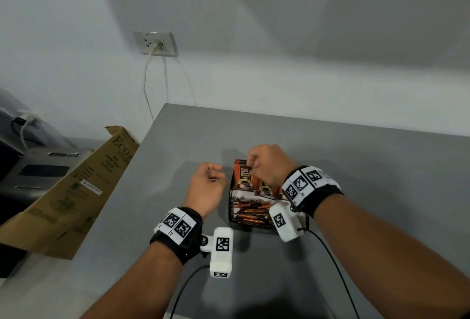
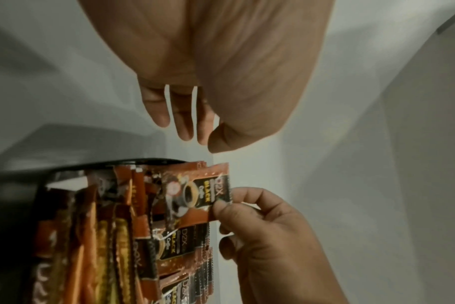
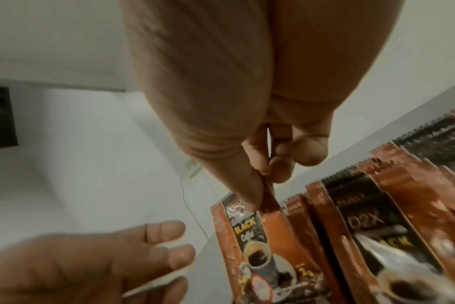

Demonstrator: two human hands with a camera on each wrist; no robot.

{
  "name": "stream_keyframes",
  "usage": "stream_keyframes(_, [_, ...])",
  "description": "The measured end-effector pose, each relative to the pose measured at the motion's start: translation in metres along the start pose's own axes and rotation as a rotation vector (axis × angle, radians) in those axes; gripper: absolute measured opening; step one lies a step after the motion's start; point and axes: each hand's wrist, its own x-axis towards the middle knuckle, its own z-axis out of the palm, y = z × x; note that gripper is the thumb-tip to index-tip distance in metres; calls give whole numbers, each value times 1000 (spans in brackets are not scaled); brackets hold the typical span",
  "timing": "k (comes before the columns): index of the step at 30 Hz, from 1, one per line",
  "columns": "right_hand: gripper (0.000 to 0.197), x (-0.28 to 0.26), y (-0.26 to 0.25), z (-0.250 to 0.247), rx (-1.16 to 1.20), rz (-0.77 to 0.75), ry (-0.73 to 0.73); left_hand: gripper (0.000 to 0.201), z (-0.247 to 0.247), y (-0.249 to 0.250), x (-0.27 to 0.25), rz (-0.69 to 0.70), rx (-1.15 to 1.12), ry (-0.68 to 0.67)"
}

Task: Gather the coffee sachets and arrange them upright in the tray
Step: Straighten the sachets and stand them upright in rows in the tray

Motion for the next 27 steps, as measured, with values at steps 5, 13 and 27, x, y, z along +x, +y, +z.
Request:
stream_keyframes(5, [20, 2, 1, 20, -81, -7, -48, 22, -6, -6, -5, -1, 26, -32])
stream_keyframes(13, [10, 7, 2, 23, -117, 49, -27, 19, -8, -16, -7, -14, 60, -51])
stream_keyframes(27, [32, -39, -5, 0, -146, -24, -417, 36, 6, -25, -18, 32, 180, -197])
